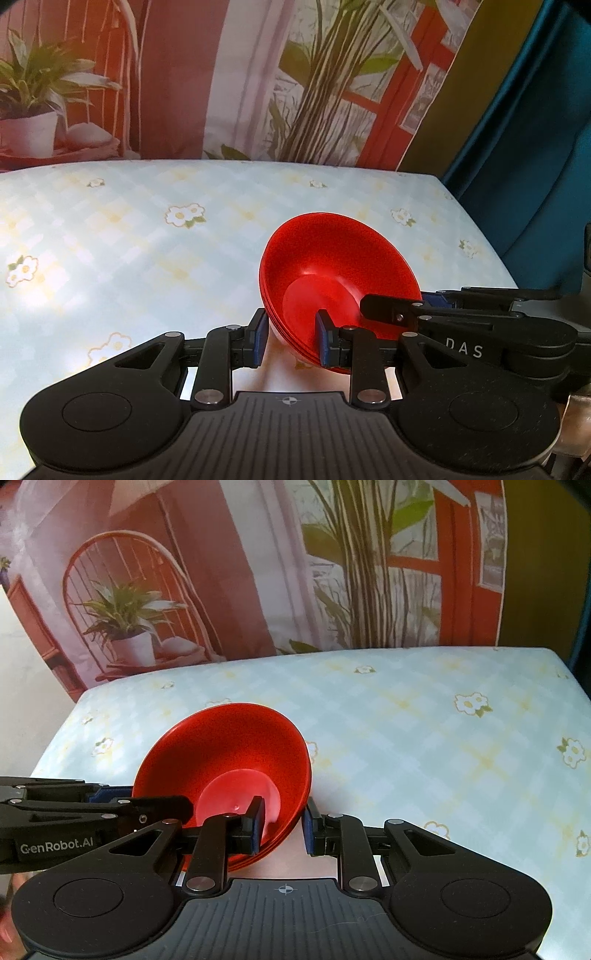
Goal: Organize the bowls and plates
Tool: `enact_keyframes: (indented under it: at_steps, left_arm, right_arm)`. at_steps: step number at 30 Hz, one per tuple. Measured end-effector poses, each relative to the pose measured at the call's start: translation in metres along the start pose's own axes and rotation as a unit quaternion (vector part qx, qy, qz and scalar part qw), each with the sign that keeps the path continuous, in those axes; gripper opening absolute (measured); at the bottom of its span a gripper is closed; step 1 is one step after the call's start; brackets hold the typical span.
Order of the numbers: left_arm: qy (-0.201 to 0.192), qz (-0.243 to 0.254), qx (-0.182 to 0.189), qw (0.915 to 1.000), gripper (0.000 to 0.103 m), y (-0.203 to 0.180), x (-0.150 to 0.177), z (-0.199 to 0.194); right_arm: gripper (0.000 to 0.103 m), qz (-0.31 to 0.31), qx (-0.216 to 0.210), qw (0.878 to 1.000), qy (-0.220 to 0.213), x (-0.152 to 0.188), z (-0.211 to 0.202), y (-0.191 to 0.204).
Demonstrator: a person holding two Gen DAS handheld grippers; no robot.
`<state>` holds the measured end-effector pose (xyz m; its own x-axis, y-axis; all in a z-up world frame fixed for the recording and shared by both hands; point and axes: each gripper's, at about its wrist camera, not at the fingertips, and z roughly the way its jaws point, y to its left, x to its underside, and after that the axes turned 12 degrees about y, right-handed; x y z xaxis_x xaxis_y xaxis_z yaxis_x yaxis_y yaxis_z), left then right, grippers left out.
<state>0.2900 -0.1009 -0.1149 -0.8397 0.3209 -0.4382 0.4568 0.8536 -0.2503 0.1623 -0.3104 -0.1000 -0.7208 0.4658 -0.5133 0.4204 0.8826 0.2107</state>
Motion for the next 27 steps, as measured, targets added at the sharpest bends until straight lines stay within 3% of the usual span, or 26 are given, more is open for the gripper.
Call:
enact_keyframes:
  at_steps: [15,27]
  left_arm:
    - [-0.032,-0.012,-0.011,0.9994,0.029,0.017,0.014,-0.065]
    - [-0.056,-0.019,-0.022,0.9980,0.029,0.037,0.050,-0.125]
  right_arm:
    - [0.020,-0.028,-0.020,0.999,-0.021,-0.004,-0.035,0.046]
    - [0.020,-0.046,-0.057,0.997,-0.026,0.016,-0.047,0.094]
